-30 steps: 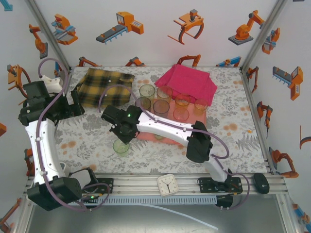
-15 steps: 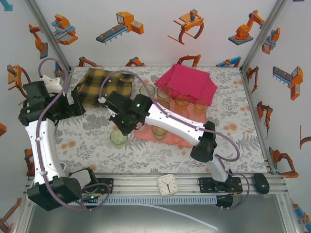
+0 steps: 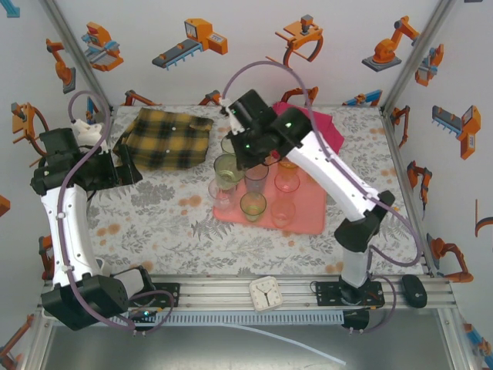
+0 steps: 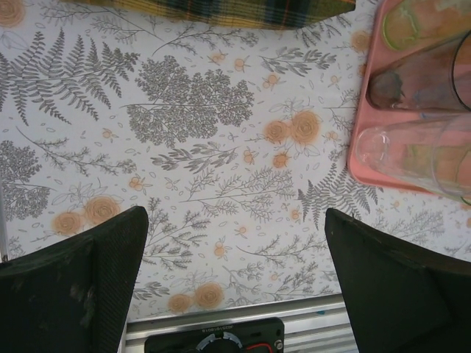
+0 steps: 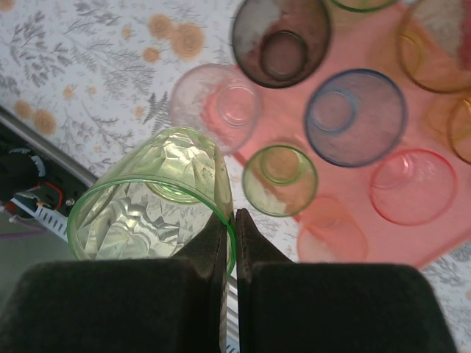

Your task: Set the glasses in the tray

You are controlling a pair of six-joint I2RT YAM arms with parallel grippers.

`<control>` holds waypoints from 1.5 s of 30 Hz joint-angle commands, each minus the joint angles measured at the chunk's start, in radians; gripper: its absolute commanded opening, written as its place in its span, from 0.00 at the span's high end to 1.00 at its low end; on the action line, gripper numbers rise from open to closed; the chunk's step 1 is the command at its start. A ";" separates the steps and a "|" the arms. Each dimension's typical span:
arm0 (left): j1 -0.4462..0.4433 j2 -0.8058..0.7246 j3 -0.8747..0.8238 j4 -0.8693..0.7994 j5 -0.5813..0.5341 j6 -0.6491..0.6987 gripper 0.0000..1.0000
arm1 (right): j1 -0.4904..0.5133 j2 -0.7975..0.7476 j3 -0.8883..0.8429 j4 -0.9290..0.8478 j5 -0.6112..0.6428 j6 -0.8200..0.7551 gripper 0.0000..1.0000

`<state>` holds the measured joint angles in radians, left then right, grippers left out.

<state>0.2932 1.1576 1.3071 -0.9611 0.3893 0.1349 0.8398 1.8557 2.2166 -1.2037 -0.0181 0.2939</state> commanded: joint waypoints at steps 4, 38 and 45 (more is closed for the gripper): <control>-0.018 0.006 -0.007 -0.031 0.076 0.064 0.03 | -0.137 -0.134 -0.147 -0.016 0.040 -0.012 0.94; -0.095 0.072 -0.003 -0.025 0.082 0.100 0.03 | -0.637 -0.442 -0.850 0.241 0.135 0.087 0.92; -0.098 0.074 -0.008 -0.030 0.086 0.094 0.03 | -0.637 -0.404 -0.934 0.329 0.174 0.091 0.92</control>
<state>0.2020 1.2282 1.3067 -0.9802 0.4576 0.2089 0.2085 1.4395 1.3106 -0.9375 0.1146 0.3702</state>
